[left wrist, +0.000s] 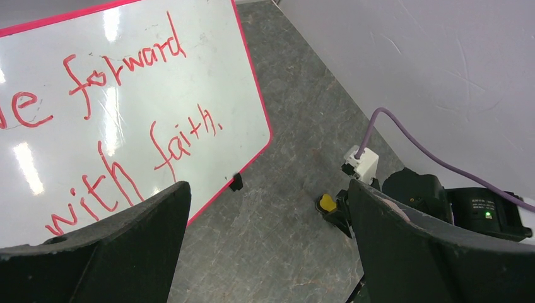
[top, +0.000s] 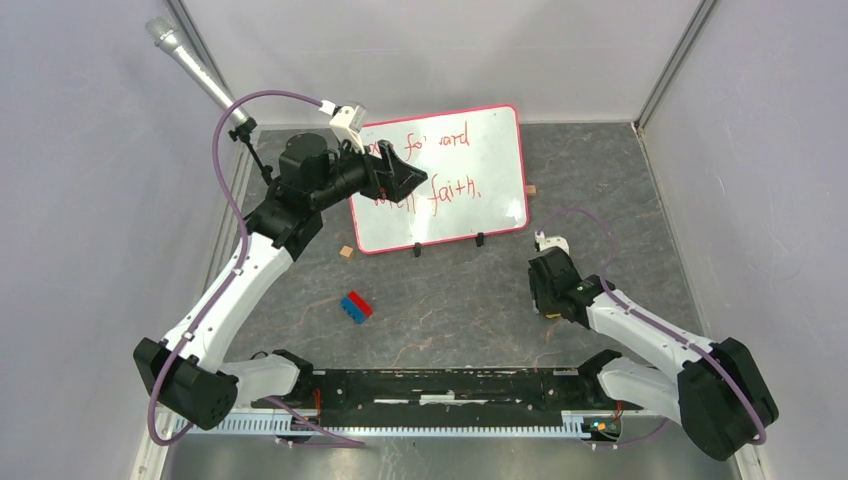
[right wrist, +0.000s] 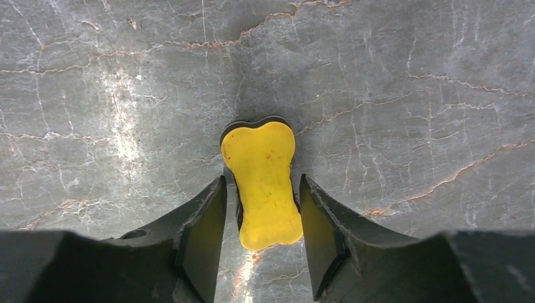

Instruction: Erase the whiteboard

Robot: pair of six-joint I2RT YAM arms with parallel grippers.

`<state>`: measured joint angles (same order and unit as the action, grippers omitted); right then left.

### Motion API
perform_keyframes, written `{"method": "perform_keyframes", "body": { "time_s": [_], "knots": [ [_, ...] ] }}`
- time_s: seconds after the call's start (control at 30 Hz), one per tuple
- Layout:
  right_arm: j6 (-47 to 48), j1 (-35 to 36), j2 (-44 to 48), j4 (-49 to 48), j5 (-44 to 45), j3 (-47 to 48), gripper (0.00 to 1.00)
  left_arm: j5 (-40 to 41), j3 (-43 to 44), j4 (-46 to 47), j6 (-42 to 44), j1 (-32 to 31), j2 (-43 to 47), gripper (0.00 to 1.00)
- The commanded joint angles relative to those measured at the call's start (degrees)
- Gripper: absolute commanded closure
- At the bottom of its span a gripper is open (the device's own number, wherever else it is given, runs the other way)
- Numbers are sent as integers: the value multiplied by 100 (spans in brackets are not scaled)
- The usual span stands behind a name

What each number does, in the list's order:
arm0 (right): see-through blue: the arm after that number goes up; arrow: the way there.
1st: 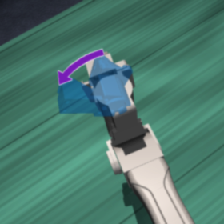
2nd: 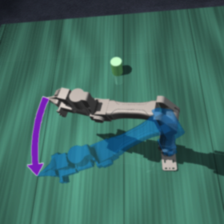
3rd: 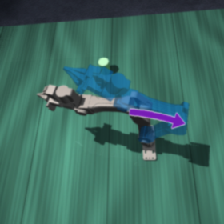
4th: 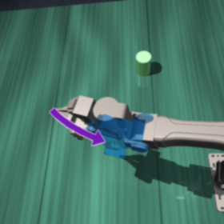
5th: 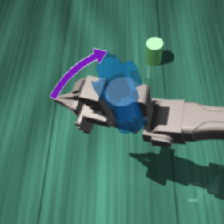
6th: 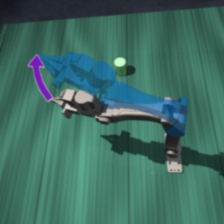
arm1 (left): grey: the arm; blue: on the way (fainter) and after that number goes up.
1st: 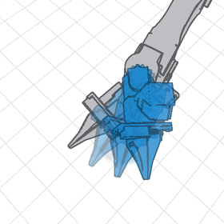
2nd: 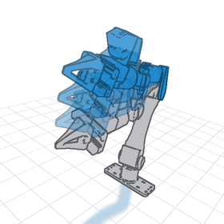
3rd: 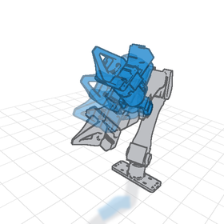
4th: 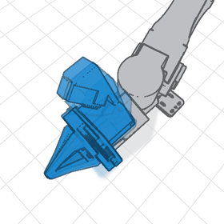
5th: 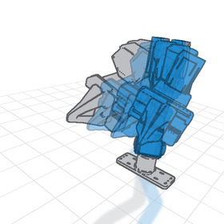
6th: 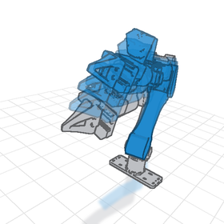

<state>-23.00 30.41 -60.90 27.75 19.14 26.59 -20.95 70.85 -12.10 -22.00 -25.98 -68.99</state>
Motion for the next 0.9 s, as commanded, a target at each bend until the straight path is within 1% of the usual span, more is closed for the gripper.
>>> {"method": "perform_keyframes", "body": {
  "time_s": [0.0,0.1,0.23,0.33,0.43,0.5,0.53,0.63,0.77,0.87],
  "knots": [
    [35,43,-133,-193,135,250,54,81,34,65,174,-30,9,0],
    [-34,68,-115,-191,196,267,66,81,70,19,187,-39,-26,0],
    [0,101,59,-446,86,390,76,91,76,2,170,-41,-51,0],
    [143,106,209,-1199,-106,531,81,106,95,-19,158,-39,-40,0],
    [249,116,128,-2309,-211,705,84,162,96,-33,143,-39,-18,0],
    [391,123,-46,-3176,-341,872,84,273,92,-64,205,-39,11,0],
    [492,127,-167,-3692,-378,985,84,375,122,-129,251,-40,16,0],
    [662,125,-795,-4673,-205,1578,84,671,190,-303,440,-39,39,0],
    [739,123,-1853,-5211,134,2823,84,1002,256,-469,587,33,-4,0],
    [896,123,-2607,-5414,221,3653,86,1023,280,-504,416,181,-132,0]
  ]
}}
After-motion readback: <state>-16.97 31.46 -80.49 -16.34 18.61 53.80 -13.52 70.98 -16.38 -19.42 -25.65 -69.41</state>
